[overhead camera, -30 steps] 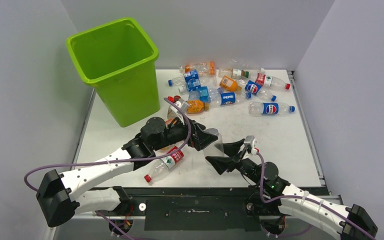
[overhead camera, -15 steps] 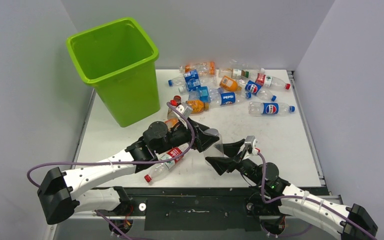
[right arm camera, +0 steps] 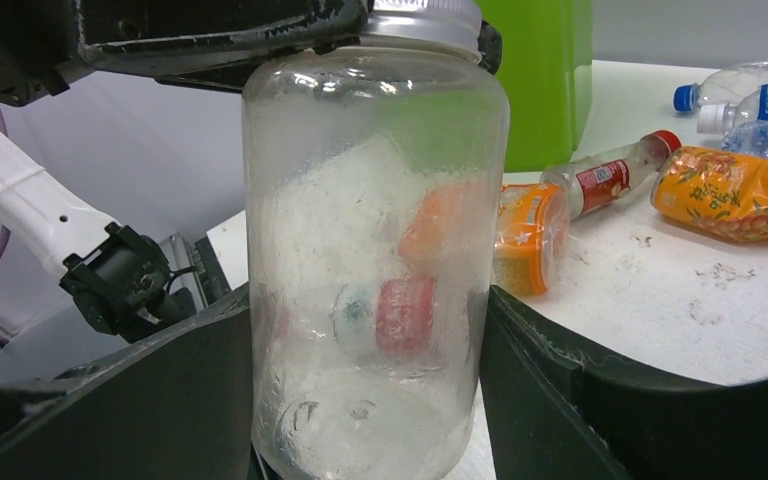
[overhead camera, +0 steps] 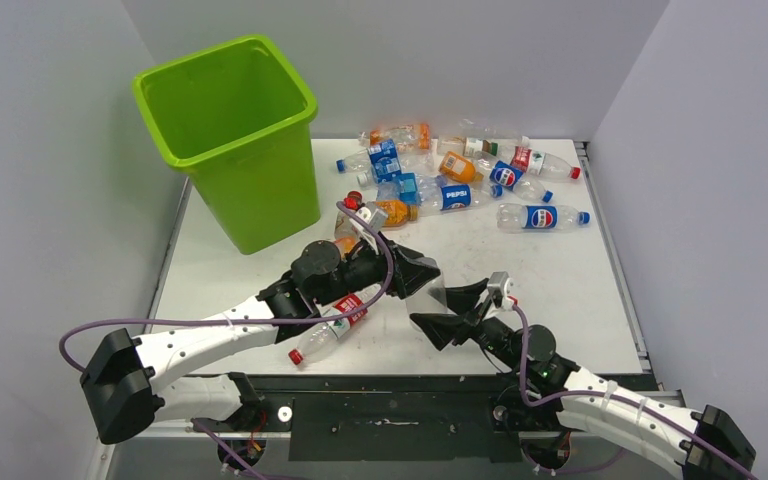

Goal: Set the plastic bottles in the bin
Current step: Place the plastic bottle in the trash bin, then pick up the plastic bottle from the corner of the board.

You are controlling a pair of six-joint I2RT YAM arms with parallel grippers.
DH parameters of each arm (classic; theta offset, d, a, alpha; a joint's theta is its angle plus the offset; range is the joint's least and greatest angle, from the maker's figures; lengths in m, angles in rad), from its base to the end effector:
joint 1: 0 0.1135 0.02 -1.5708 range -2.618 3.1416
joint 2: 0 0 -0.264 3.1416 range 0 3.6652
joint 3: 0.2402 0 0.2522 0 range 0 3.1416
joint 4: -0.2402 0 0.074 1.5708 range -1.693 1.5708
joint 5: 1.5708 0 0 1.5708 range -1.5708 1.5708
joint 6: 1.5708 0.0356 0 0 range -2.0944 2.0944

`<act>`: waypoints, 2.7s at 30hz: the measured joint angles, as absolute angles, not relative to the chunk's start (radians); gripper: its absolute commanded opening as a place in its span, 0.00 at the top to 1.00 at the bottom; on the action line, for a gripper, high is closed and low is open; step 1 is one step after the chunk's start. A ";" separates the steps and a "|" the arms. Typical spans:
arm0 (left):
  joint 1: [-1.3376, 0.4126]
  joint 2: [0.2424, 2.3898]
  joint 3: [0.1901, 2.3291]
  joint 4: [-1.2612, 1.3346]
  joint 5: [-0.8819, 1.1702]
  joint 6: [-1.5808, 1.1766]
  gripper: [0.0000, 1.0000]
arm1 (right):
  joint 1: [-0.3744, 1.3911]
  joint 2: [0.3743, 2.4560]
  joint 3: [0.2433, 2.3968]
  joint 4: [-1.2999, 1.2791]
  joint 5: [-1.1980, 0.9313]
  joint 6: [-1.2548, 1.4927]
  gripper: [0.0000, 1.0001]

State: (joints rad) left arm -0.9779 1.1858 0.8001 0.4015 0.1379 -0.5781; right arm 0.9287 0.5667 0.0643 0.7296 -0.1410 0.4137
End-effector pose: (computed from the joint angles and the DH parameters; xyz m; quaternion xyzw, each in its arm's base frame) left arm 0.1522 -0.2346 0.3233 0.1871 0.6761 -0.5334 0.4725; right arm 0.0842 0.1210 0.2145 -0.2114 0.5863 0.5199 0.5841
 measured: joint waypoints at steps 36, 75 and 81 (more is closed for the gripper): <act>-0.614 1.064 1.453 0.120 -0.267 -0.004 1.00 | 0.944 0.522 0.415 0.142 0.051 0.660 0.10; -0.632 0.946 1.395 0.030 -0.192 -0.051 0.06 | 0.944 0.611 0.393 0.020 0.258 0.622 0.10; -0.777 0.793 1.085 -0.192 -0.206 -0.163 0.04 | 0.944 0.791 0.417 0.014 0.256 0.645 0.10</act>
State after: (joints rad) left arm -0.7773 0.7925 1.0851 -0.1921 -0.2062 -0.1631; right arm 0.9440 0.7910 0.4168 0.0143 0.2562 0.6453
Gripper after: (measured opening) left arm 0.966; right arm 0.897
